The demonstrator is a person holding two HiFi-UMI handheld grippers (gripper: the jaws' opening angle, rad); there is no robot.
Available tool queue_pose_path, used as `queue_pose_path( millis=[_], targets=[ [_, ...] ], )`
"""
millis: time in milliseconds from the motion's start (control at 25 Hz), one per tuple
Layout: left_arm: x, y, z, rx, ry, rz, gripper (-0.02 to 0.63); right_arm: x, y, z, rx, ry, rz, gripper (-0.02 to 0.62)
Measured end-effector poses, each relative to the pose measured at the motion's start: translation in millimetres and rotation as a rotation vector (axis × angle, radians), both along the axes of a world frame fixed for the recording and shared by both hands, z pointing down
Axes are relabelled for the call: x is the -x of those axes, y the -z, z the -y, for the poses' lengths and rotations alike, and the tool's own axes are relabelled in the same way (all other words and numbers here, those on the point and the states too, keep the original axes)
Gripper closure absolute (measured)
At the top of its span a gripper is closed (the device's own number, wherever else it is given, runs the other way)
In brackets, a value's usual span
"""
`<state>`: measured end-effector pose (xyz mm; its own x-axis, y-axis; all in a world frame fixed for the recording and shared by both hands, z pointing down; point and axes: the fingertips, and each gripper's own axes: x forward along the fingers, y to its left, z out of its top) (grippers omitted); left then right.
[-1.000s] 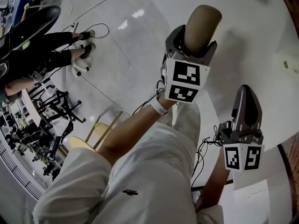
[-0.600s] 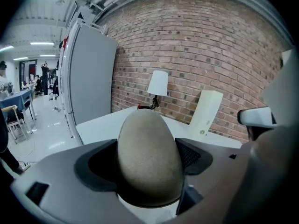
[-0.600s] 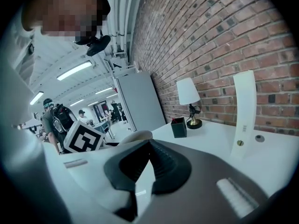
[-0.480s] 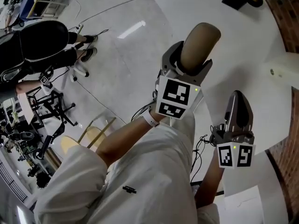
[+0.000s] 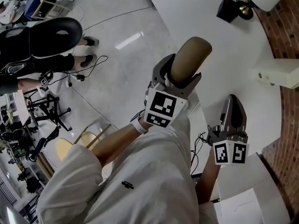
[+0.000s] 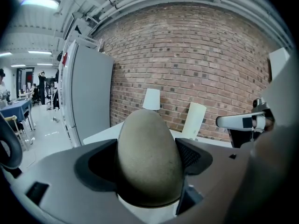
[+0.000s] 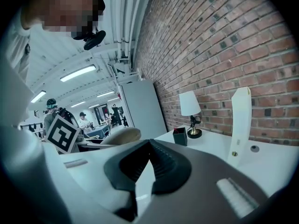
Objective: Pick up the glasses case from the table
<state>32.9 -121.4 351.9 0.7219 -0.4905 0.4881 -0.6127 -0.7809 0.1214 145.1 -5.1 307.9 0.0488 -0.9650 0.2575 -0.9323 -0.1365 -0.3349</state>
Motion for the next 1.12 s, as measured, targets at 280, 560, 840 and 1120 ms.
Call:
queue_pose_path(
  millis=[280, 560, 840, 1120],
  targets=[
    [24.0, 32.6, -10.6, -0.03, -0.015, -0.021, 0.216, 0.9, 27.8, -9.6, -0.02, -0.013, -0.058, 0.586],
    [52.6, 60.3, 0.8, -0.067, 0.024, -0.037, 0.215, -13.0, 48.7, -14.0, -0.05, -0.056, -0.093, 0.586],
    [83.7, 86.6, 12.3, -0.109, 0.083, -0.048, 0.216, -22.1, 66.8, -4.3, -0.077, -0.043, -0.153, 0.586],
    [105.1, 98.9, 12.1, -0.129, 0.123, -0.042, 0.216, -22.2, 79.4, 2.5, -0.087, -0.003, -0.207, 0.586]
  ],
)
